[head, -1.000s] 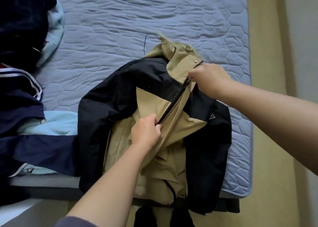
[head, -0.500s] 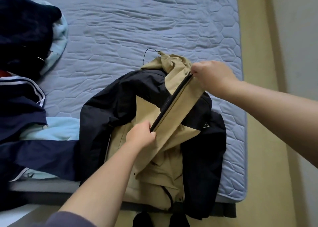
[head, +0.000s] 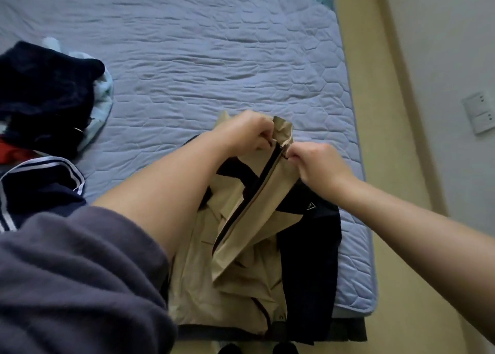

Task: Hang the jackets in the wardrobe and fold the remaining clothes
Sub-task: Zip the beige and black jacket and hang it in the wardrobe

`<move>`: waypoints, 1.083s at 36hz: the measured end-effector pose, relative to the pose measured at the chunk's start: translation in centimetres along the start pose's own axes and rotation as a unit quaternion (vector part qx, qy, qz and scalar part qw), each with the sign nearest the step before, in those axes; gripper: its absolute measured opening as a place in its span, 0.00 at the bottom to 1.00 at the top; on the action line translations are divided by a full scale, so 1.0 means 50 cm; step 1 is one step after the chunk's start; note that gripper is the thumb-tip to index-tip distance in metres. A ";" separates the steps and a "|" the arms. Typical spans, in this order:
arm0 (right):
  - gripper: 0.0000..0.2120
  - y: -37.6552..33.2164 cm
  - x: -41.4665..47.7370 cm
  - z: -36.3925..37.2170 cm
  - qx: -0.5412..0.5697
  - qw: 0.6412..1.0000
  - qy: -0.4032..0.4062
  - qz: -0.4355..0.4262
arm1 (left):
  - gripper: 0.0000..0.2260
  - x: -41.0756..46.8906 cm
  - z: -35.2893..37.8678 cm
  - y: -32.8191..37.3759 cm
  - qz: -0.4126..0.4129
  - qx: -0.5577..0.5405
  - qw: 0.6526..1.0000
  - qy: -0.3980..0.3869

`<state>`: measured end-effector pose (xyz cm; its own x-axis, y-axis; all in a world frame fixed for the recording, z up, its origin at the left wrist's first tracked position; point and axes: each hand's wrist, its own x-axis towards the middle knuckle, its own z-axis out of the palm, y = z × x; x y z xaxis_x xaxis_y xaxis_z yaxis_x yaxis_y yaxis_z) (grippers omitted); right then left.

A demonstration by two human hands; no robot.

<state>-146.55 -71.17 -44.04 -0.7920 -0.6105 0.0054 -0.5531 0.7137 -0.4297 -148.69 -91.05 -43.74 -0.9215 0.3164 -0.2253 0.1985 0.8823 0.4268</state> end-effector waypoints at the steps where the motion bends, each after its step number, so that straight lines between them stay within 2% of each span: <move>1: 0.05 -0.012 -0.010 0.009 0.002 1.000 0.007 0.014 | 0.04 -0.002 -0.007 0.006 0.009 -0.003 1.000 0.007; 5: 0.02 -0.075 -0.056 0.066 -0.002 0.998 -0.019 0.054 | 0.05 -0.015 -0.030 0.019 0.023 0.014 1.000 -0.010; 7: 0.06 -0.099 -0.096 0.105 -0.006 0.998 -0.049 0.034 | 0.05 -0.028 -0.046 0.010 -0.001 -0.019 1.000 0.017; 9: 0.05 -0.118 -0.138 0.140 -0.005 0.995 -0.101 0.020 | 0.06 -0.042 -0.065 -0.004 -0.022 -0.046 0.997 0.059; 11: 0.02 -0.120 -0.154 0.156 -0.001 0.991 -0.131 0.033 | 0.07 -0.059 -0.074 -0.009 -0.021 -0.040 0.997 0.062; 13: 0.04 -0.114 -0.143 0.154 -0.009 0.988 -0.148 0.040 | 0.07 -0.082 -0.065 -0.009 -0.016 -0.053 0.997 0.048; 15: 0.08 -0.112 -0.129 0.144 -0.025 0.986 -0.163 0.039 | 0.09 -0.108 -0.050 -0.009 -0.047 -0.091 0.994 0.047; 17: 0.10 -0.113 -0.126 0.137 -0.041 0.980 -0.185 0.061 | 0.16 -0.134 -0.031 -0.016 -0.115 -0.125 0.982 0.084; 21: 0.07 -0.115 -0.131 0.134 0.036 0.956 -0.210 0.200 | 0.12 -0.183 0.014 -0.033 -0.293 -0.152 0.928 0.173; 23: 0.06 -0.120 -0.131 0.137 0.097 0.939 -0.198 0.264 | 0.09 -0.209 0.031 -0.038 -0.364 -0.217 0.887 0.186; 24: 0.06 -0.121 -0.132 0.141 0.125 0.928 -0.194 0.292 | 0.12 -0.219 0.039 -0.041 -0.398 -0.259 0.861 0.183; 25: 0.07 -0.125 -0.131 0.143 0.144 0.915 -0.198 0.320 | 0.19 -0.227 0.046 -0.044 -0.436 -0.315 0.826 0.168; 26: 0.07 -0.126 -0.131 0.147 0.160 0.904 -0.196 0.345 | 0.23 -0.236 0.050 -0.040 -0.471 -0.401 0.772 0.145; 27: 0.05 -0.126 -0.130 0.149 0.164 0.892 -0.190 0.375 | 0.20 -0.246 0.050 -0.034 -0.486 -0.496 0.710 0.115; 28: 0.03 -0.126 -0.126 0.150 0.172 0.878 -0.173 0.411 | 0.11 -0.254 0.052 -0.032 -0.495 -0.554 0.665 0.077; 29: 0.11 -0.128 -0.119 0.146 0.179 0.858 -0.142 0.461 | 0.04 -0.267 0.047 -0.022 -0.505 -0.578 0.639 0.049; 31: 0.32 -0.130 -0.103 0.127 0.193 0.801 -0.055 0.564 | 0.09 -0.288 0.040 -0.004 -0.502 -0.595 0.628 0.013; 33: 0.42 -0.130 -0.085 0.101 0.204 0.747 0.036 0.631 | 0.09 -0.306 0.026 0.017 -0.500 -0.578 0.645 -0.008; 36: 0.44 -0.137 -0.070 0.045 0.243 0.691 0.122 0.669 | 0.13 -0.348 -0.010 0.059 -0.509 -0.567 0.647 0.012; 39: 0.41 -0.163 -0.072 -0.025 0.253 0.698 0.135 0.656 | 0.14 -0.394 -0.052 0.107 -0.511 -0.570 0.642 0.038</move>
<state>-139.53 -74.36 -39.44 -0.5895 0.5907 -0.5509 0.8017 0.3440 -0.4889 -130.37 -93.48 -34.74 -0.3977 -0.2806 -0.8736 -0.8569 -0.2267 0.4629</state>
